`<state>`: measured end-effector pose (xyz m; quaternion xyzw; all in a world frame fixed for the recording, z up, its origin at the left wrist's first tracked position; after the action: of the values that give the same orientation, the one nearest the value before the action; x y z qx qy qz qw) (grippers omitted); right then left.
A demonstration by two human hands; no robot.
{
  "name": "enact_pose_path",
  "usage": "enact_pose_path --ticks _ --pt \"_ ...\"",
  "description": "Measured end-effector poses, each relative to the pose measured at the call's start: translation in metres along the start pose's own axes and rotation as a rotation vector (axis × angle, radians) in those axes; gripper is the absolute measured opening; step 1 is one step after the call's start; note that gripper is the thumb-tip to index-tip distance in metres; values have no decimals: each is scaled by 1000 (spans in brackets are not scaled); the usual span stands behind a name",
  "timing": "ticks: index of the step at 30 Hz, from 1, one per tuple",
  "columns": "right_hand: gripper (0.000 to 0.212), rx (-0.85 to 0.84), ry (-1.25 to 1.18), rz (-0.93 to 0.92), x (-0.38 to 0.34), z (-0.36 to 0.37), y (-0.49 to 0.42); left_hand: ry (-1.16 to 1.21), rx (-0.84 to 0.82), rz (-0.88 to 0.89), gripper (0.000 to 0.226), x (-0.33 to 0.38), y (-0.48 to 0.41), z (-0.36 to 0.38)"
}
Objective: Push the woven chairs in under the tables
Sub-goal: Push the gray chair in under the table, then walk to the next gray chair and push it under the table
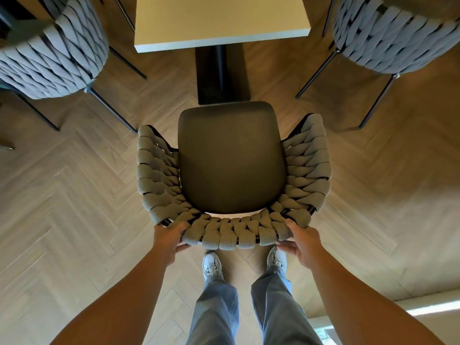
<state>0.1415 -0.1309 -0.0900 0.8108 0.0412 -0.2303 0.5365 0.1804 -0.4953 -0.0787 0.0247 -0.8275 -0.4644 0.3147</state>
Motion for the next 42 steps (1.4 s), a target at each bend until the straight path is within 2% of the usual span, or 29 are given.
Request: enact_pose_path --ticks 1,6,9,12,16,20,24,28,32,36,42 --pt "35 -4 55 -25 -3 -5 6 -56 -21 12 33 2 5 -2" --pt "43 -1 307 -189 -22 -33 43 -425 -107 119 41 19 40 -11" --pt "31 -27 449 -311 -28 -44 69 -593 -182 221 30 30 65 -7" --pt "23 -42 489 -367 -24 -56 89 -678 -332 326 27 35 89 6" --pt "23 0 535 -373 -2 -81 97 -790 -499 425 35 30 107 29" --pt "26 -14 671 -340 16 -106 94 -894 -546 488 32 27 115 57" --pt "26 3 673 -286 17 -136 76 -968 -560 509 30 28 122 87" --pt "25 5 614 -293 -6 -162 48 -1012 -566 529 29 33 136 131" --pt "24 -34 661 -328 -35 -199 14 -1055 -551 538 27 38 157 192" --pt "16 -28 620 -324 -60 -263 -26 -1059 -535 535 27 34 190 273" --pt "25 6 682 -323 -106 -379 -82 -1085 -624 567 23 25 275 399"
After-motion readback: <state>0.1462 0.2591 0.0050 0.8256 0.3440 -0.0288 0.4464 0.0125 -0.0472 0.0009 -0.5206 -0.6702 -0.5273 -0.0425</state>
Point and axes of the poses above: each hand's wrist, its own y-axis away from the middle knuckle, its own z-axis out of the palm, x = y × z, the point moved 7 cm from there along -y, towards the middle knuckle, and after that the axes turned 11 degrees about x, right-handed, at the moved point
